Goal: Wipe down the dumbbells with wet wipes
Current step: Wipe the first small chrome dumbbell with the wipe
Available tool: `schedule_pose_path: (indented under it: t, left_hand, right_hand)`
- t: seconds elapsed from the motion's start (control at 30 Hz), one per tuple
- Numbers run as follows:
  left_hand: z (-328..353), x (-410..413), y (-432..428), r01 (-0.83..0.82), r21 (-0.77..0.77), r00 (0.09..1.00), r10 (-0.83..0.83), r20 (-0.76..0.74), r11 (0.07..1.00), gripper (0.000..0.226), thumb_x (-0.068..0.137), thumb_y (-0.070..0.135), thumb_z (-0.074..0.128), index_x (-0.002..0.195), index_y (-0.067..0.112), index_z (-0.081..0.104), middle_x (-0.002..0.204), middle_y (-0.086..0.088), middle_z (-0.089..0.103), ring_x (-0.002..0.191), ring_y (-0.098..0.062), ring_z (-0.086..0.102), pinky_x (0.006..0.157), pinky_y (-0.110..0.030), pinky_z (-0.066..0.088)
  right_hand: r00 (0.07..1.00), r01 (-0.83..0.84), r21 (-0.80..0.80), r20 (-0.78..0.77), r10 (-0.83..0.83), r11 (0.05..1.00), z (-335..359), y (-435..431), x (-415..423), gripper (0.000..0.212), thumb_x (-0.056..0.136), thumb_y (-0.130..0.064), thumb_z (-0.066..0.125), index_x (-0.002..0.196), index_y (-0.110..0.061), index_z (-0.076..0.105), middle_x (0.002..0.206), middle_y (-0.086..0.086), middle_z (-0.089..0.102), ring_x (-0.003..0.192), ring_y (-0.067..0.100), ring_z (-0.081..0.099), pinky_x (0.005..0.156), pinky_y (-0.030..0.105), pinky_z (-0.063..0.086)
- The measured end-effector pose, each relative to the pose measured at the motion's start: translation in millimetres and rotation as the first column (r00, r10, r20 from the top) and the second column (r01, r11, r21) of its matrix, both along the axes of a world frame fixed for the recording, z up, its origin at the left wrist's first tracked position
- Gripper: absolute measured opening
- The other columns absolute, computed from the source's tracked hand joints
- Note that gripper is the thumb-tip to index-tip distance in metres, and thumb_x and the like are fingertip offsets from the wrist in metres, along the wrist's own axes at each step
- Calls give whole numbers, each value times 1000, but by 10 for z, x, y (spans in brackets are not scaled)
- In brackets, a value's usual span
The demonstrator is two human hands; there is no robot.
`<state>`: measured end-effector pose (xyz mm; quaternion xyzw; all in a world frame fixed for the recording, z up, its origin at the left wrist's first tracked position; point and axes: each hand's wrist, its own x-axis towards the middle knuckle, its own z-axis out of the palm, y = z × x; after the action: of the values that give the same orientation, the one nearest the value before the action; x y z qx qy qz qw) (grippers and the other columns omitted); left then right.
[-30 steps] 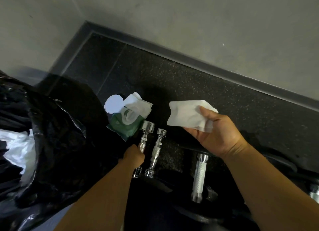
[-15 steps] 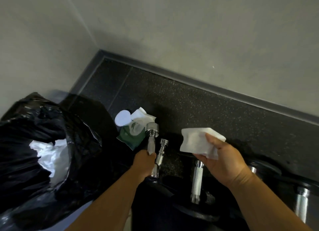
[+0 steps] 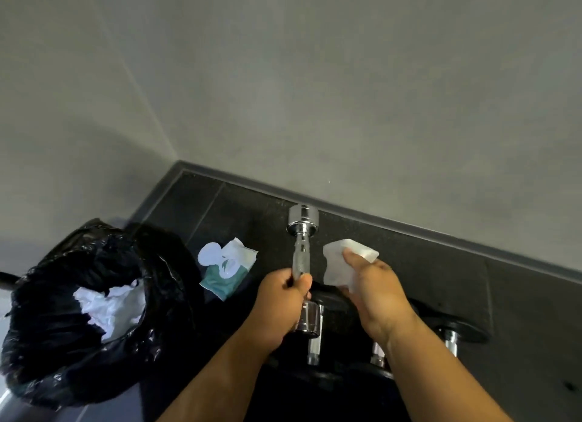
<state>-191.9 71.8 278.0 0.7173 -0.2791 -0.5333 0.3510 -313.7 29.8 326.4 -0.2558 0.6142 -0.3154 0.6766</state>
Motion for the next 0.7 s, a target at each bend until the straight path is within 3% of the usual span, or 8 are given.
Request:
schedule_pose_path:
  t: [0.1,0.23,0.33,0.4,0.47,0.53,0.63,0.7]
  left_hand:
    - [386,-217,141,15,-58,1000,-15,3,998,20,94,23,57,86,8,67,74,-8,64,59,-16,56,55,-26,47]
    - [886,-470,323,54,-171,999,-53,14,984,18,93,19,55,81,15,68,78,-10,71,76,-28,69,70,-38,54]
    - [1197,-614,444,44,-248,999,-44,5,968,15,92,18,59,83,21,70,82,-9,73,86,-30,68,75,-40,56]
    - [1363,-680,521,69,-296,998,-64,26,953,13,92,19,59,87,22,71,81,-7,73,84,-30,68,74,-43,56]
    - [1487,-740,590,96,-333,995,-79,64,938,14,93,15,57,87,21,69,79,-10,71,77,-34,67,68,-48,54]
    - [1595,-790,640,115,-360,991,-82,105,926,15,93,11,55,88,19,66,76,-8,70,69,-29,65,59,-41,52]
    - [1750,-844,719,164,-426,982,-106,157,890,17,93,6,55,92,19,66,73,3,68,65,-5,66,55,-16,49]
    - [1843,-863,766,215,-471,973,-145,182,856,15,92,8,56,87,19,66,67,3,65,58,-2,59,54,-13,45]
  right_hand:
    - [999,-47,-141,-20,45,989,371,171,-71,15,95,-26,53,88,-15,61,88,12,68,94,30,65,91,46,52]
    - [944,-236,-239,175,281,942,795,444,-133,29,91,-39,53,112,-21,64,85,13,65,81,21,64,78,31,51]
    - [955,-41,-272,271,118,961,977,552,-226,33,95,-33,51,105,-7,68,79,19,66,66,23,62,62,31,49]
    - [975,81,-356,222,0,931,1079,586,-292,19,93,-15,57,108,-10,67,93,10,72,78,21,68,66,34,55]
    - [987,108,-417,152,-48,902,1180,604,-323,27,89,-6,62,114,-13,61,103,3,70,89,14,68,71,29,56]
    - [999,20,-463,45,1,886,1230,595,-296,29,87,-13,66,114,-14,57,101,4,68,86,15,67,69,24,53]
    - [989,-96,-480,-143,30,872,1371,530,-266,25,88,-30,65,103,-11,60,89,7,66,80,19,63,67,31,52]
    - [998,-56,-406,-31,47,912,1509,455,-335,19,86,-30,67,92,-12,63,82,10,68,77,24,66,70,38,56]
